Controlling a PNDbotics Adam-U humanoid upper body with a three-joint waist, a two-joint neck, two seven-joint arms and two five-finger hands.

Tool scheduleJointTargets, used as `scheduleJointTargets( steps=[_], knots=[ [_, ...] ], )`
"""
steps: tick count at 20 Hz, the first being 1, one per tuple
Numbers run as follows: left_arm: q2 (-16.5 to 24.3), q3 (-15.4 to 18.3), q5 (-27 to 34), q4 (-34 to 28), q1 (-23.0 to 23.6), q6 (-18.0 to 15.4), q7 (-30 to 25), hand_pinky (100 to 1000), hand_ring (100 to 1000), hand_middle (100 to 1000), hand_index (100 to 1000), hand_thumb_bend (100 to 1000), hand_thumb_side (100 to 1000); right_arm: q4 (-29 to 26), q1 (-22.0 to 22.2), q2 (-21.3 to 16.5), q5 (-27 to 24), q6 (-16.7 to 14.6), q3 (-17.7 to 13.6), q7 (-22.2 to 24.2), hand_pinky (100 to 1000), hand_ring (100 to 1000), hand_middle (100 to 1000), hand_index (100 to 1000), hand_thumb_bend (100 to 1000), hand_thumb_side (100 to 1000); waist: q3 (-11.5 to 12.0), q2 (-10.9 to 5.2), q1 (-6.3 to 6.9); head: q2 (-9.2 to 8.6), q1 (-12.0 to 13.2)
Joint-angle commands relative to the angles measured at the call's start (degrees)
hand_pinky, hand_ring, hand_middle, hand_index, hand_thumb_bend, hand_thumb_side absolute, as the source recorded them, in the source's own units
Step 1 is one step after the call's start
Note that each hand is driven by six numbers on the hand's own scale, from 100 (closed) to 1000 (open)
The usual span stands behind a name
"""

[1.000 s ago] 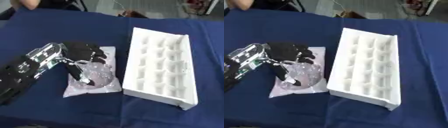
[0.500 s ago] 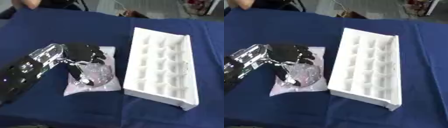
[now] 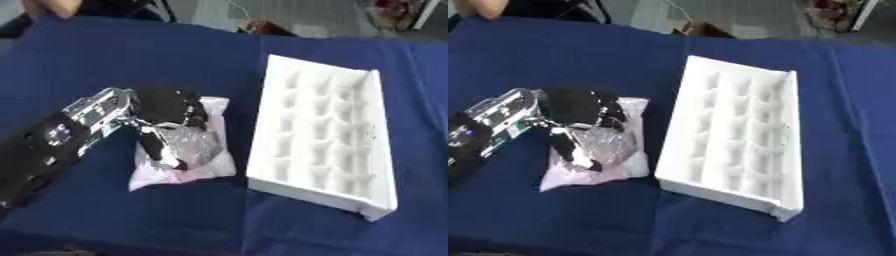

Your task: Pick up objects on the table and place them in the box.

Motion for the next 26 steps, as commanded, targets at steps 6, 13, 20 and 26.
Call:
scheduleJointTargets(
  steps=[6,13,20,26],
  knots=[
    [1.0,-0.2,-0.9,-0.1,-0.3,1.2,0.1,489,296,412,518,263,226,-1.0,-0.8,-1.1,-0.1,-0.1,-0.1,0.0,603,701,824,940,100,722,0.2,-0.38,-0.18,-0.06,0.6],
    [0.9,-0.2,0.8,-0.1,-0.1,3.0,2.3,100,100,200,265,100,265,-1.0,-0.8,-1.1,-0.1,-0.1,-0.1,0.0,603,701,823,940,100,722,0.3,-0.39,-0.24,-0.06,0.6],
    [0.8,-0.4,2.8,0.2,0.1,3.8,5.5,100,100,100,143,100,309,-1.0,-0.8,-1.1,-0.1,-0.1,-0.1,0.0,603,700,822,940,100,721,0.3,-0.38,-0.26,-0.06,0.6],
    [0.8,-0.5,4.6,0.4,0.2,3.5,5.4,100,100,100,110,100,202,-1.0,-0.7,-1.1,0.0,0.0,-0.2,-0.1,602,700,821,940,100,721,0.3,-0.4,-0.22,-0.06,0.6]
  ],
)
